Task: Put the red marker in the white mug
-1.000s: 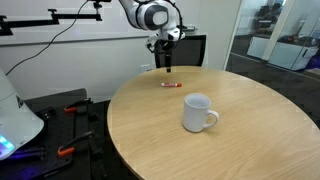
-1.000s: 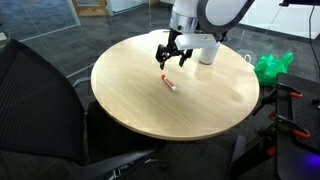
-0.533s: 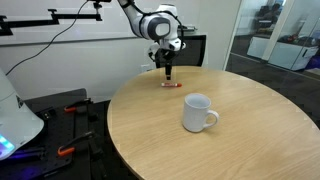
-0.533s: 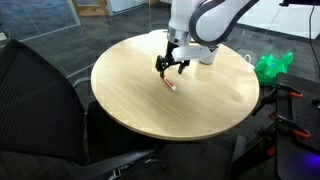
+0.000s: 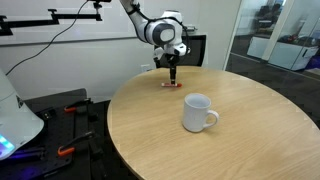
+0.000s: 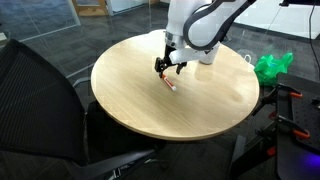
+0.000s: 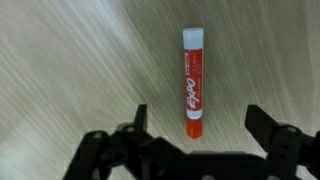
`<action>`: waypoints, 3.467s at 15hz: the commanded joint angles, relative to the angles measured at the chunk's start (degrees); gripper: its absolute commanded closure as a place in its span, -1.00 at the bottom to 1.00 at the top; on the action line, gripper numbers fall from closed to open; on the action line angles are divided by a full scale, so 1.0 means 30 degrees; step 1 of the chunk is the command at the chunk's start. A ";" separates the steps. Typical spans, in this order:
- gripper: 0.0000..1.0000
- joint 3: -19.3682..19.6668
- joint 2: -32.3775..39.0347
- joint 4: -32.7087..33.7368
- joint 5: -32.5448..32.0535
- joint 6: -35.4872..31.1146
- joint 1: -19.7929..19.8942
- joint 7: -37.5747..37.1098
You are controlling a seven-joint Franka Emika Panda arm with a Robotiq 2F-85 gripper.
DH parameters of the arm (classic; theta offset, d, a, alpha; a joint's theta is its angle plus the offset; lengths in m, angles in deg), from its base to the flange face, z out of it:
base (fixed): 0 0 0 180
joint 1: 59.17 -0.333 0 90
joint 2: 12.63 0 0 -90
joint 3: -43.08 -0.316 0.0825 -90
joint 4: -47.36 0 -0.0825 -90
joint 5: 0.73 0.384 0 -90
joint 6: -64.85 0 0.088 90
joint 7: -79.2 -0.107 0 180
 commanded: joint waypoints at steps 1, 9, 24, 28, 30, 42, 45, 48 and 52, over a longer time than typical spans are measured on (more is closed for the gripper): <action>-1.00 0.0454 0.0708 0.1103 0.0561 0.0590 -0.0396 0.0683; -0.82 0.0386 0.1361 0.1831 0.0679 0.0853 -0.0388 0.0848; 0.75 0.0367 0.1796 0.2130 0.0733 0.1492 -0.0375 0.0901; 0.90 0.0090 0.1562 0.2090 0.0890 0.2042 -0.0201 0.1193; 0.90 0.0112 0.1160 0.1866 0.0810 0.2416 -0.0291 0.1691; 0.90 -0.0546 -0.5521 -0.1618 0.1652 0.5618 0.0072 0.6133; 0.90 -0.0293 -0.7896 -0.2727 0.1005 0.6897 -0.0124 0.5901; 0.90 -0.0015 -0.9908 -0.3562 -0.0643 0.7758 -0.0396 0.4625; 0.90 0.0126 -1.1710 -0.4319 -0.4985 0.7947 -0.0499 0.0437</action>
